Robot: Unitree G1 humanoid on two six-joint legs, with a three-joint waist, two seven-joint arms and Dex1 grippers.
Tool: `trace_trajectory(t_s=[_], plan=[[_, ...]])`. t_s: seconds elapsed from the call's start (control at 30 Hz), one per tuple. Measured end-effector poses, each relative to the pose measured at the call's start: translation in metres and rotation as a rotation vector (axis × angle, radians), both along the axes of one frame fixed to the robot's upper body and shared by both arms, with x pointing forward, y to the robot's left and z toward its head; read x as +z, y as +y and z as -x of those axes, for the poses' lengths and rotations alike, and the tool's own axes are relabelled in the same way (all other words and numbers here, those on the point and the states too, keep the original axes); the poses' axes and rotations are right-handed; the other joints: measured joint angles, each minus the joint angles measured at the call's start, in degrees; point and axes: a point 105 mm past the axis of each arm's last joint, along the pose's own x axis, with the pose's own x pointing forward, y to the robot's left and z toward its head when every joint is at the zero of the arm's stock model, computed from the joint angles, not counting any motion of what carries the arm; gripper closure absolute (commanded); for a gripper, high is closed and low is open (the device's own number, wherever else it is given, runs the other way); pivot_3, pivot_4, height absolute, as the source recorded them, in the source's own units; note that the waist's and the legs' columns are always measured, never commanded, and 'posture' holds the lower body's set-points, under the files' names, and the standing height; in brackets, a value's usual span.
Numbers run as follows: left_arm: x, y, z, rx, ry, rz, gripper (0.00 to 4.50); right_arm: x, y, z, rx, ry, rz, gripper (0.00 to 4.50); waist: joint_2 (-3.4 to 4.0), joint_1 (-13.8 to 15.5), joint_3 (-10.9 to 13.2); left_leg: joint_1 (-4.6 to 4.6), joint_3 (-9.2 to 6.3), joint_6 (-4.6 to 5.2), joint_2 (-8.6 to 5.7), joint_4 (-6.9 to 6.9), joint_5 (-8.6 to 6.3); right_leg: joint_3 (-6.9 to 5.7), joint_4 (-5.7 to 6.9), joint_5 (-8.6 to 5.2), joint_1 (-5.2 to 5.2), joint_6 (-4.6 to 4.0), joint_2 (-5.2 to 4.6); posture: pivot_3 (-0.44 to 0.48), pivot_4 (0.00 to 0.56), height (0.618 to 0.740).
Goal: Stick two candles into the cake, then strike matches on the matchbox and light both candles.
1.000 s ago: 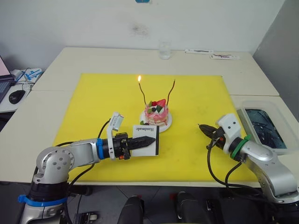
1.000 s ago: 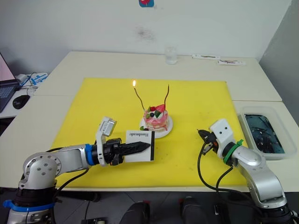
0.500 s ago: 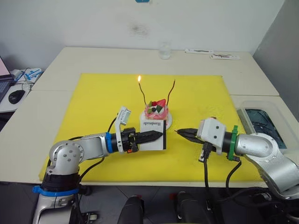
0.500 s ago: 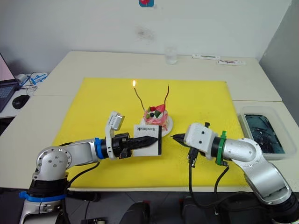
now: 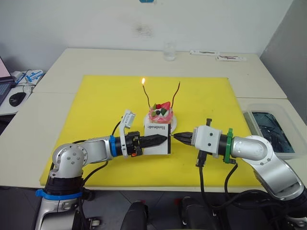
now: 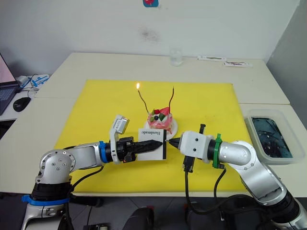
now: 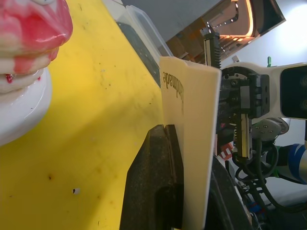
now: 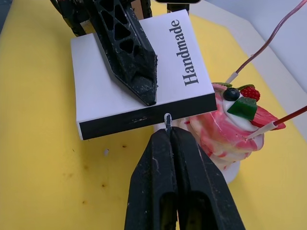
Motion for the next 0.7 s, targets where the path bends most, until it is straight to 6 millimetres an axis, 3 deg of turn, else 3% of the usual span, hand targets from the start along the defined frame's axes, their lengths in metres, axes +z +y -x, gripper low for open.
trace_trajectory(t_s=[0.47, 0.6, 0.7], plan=[[-0.003, 0.001, -0.003, 0.013, 0.006, -0.018, 4.5, -0.007, 0.002, -0.001, 0.077, -0.055, 0.099, 4.46, 0.0, 0.0, 0.0, 0.0, -0.04, 0.0, 0.0, 0.0, 0.0, -0.04, 0.0, 0.01, 0.01, 0.02, 0.0, 0.0, 0.15, 0.74], [0.031, 0.014, -0.017, 0.047, -0.1, 0.001, 4.5, -0.032, -0.007, 0.018, 0.176, 0.044, 0.207, 4.46, -0.05, 0.2, 0.0, -0.03, -0.15, 0.0, 0.0, 0.0, 0.0, -0.18, -0.01, 0.0, 0.05, 0.0, 0.0, 0.0, 0.15, 0.74], [0.055, 0.036, -0.022, 0.101, -0.179, -0.017, 4.5, -0.029, -0.011, 0.021, 0.201, 0.065, 0.207, 4.46, -0.04, -0.4, 0.0, 0.03, -0.09, 0.0, 0.01, -0.02, 0.0, -0.12, 0.01, 0.0, 0.04, 0.0, 0.0, 0.0, 0.15, 0.74]])
